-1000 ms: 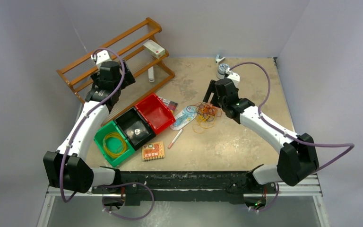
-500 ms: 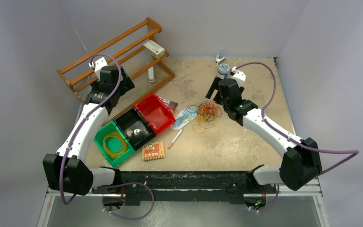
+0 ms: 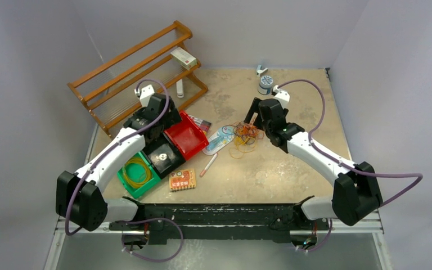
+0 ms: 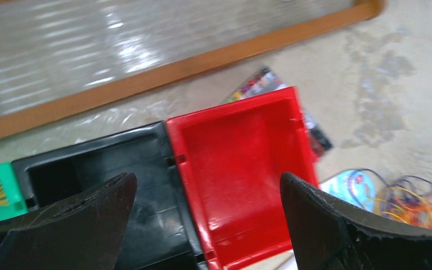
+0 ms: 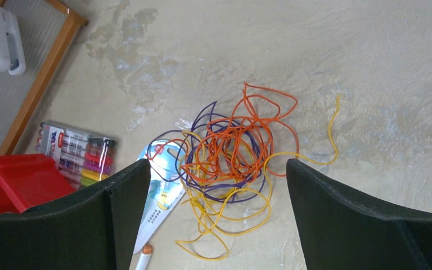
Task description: Untangle the cables
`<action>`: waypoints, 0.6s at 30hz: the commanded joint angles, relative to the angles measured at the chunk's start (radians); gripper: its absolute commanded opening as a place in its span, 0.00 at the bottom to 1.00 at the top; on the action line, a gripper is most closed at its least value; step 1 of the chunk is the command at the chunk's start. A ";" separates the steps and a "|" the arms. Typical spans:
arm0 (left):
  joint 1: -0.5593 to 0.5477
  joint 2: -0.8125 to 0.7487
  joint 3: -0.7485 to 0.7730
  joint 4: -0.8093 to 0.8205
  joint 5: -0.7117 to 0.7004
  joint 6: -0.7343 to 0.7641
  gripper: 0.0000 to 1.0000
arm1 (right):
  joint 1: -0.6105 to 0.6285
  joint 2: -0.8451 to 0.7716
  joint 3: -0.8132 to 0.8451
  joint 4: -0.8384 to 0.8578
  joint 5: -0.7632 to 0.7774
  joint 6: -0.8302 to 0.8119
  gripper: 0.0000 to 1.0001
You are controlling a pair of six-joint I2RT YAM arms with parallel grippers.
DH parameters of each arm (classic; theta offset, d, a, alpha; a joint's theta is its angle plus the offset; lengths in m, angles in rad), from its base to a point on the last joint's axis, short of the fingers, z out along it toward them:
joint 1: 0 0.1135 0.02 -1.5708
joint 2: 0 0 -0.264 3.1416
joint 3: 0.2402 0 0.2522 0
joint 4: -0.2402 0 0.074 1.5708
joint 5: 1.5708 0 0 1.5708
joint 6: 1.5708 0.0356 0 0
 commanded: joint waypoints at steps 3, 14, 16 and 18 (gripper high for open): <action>-0.011 -0.001 -0.087 -0.029 -0.116 -0.109 0.98 | -0.003 -0.024 -0.028 0.082 -0.040 -0.026 0.91; -0.011 0.143 -0.129 0.198 -0.014 -0.084 0.99 | -0.002 -0.059 -0.057 0.134 -0.088 -0.062 0.91; -0.010 0.171 -0.109 0.228 -0.007 -0.062 0.99 | -0.001 -0.075 -0.074 0.154 -0.103 -0.068 0.91; -0.011 0.212 -0.083 0.248 0.004 -0.039 0.99 | -0.002 -0.087 -0.085 0.169 -0.118 -0.073 0.91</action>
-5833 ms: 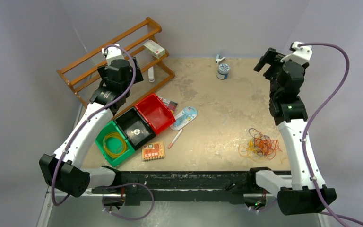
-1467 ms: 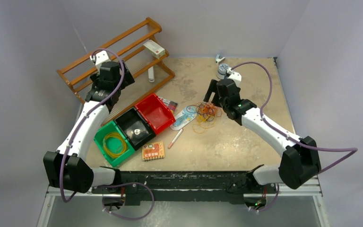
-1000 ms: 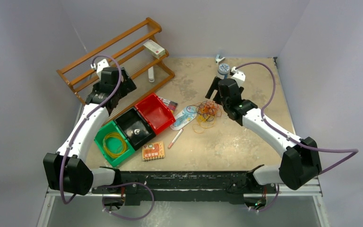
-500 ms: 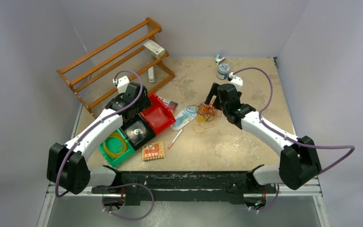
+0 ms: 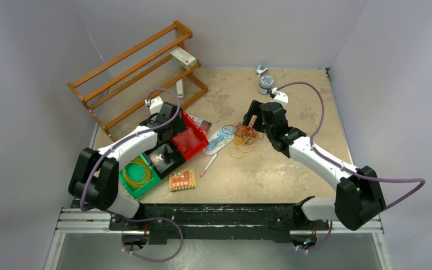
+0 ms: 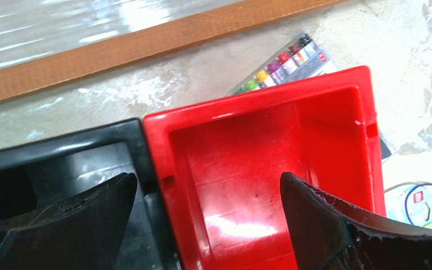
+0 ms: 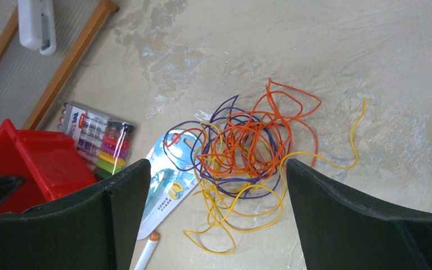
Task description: Untangle the cables
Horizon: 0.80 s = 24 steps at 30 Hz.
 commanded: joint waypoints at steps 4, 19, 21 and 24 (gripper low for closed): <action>-0.005 0.115 0.112 0.142 0.028 0.094 0.98 | -0.002 -0.073 -0.034 0.100 -0.063 -0.042 0.90; -0.003 0.096 0.242 0.091 -0.089 0.213 1.00 | -0.002 -0.149 -0.065 0.150 -0.049 -0.097 0.89; -0.003 0.052 0.241 0.067 -0.104 0.226 1.00 | -0.004 -0.165 -0.070 0.139 0.006 -0.077 0.89; -0.004 -0.016 0.242 0.028 -0.118 0.249 1.00 | -0.005 -0.159 -0.051 0.061 0.129 -0.012 0.87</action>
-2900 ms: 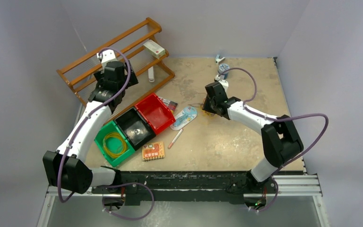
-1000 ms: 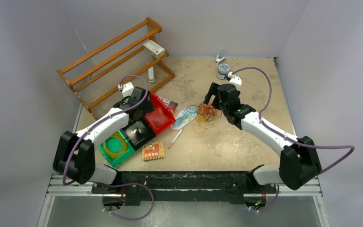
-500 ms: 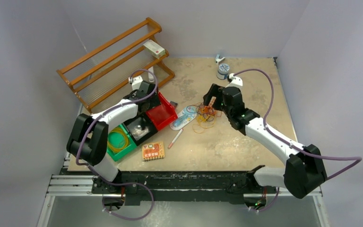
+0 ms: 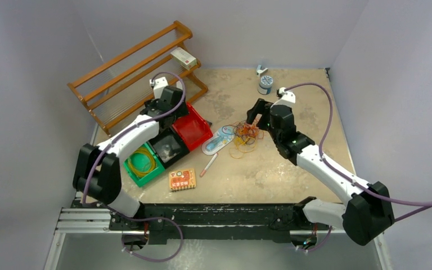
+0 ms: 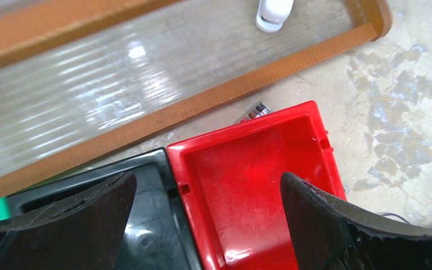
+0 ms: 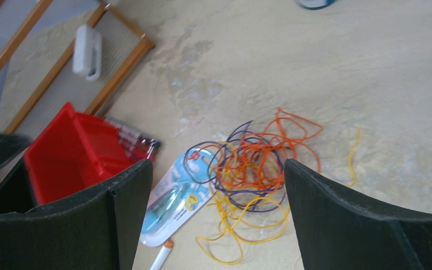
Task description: Untangle the cables
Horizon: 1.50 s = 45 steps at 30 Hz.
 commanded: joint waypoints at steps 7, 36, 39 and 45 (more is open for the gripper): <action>-0.003 -0.220 0.033 -0.107 -0.055 0.067 1.00 | -0.067 -0.015 0.014 -0.109 0.063 0.045 0.82; -0.003 -0.265 -0.014 -0.032 0.143 0.122 0.93 | -0.346 0.402 0.108 0.015 -0.145 -0.089 0.53; -0.003 -0.264 -0.014 -0.030 0.149 0.121 0.93 | -0.346 0.436 0.114 0.028 -0.146 -0.088 0.49; -0.003 -0.269 -0.015 -0.033 0.151 0.123 0.92 | -0.346 0.475 0.111 0.045 -0.150 -0.087 0.43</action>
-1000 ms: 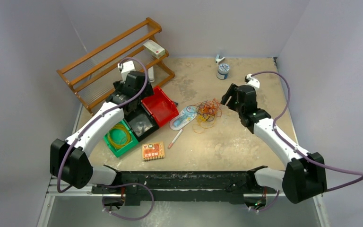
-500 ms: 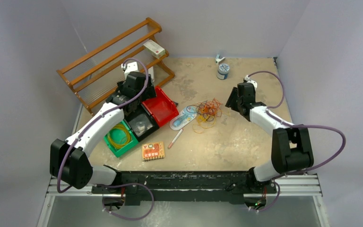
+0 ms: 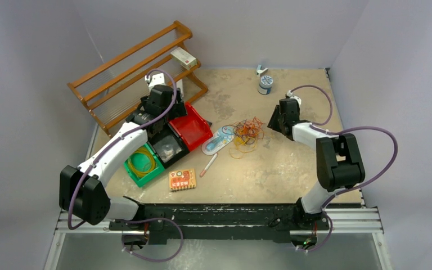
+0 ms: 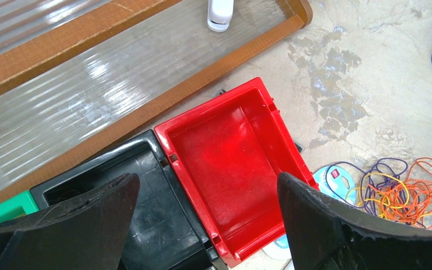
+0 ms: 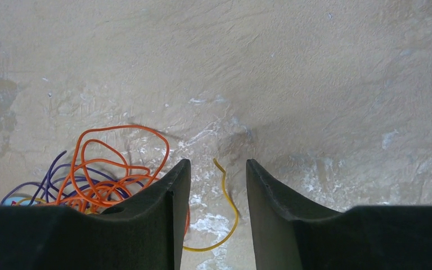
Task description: Untangle the cables
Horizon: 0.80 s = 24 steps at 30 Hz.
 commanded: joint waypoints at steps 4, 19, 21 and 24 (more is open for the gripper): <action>-0.003 -0.042 -0.004 0.039 0.006 0.015 0.91 | -0.005 0.020 0.032 0.051 -0.003 -0.018 0.37; -0.003 -0.053 -0.010 0.076 0.022 0.014 0.87 | -0.005 0.033 0.005 0.078 0.057 -0.044 0.18; -0.003 -0.056 -0.014 0.082 0.022 0.013 0.86 | -0.005 0.036 0.001 0.084 0.055 -0.047 0.15; -0.003 -0.063 -0.019 0.093 0.024 0.012 0.86 | -0.005 0.035 -0.002 0.094 0.049 -0.051 0.07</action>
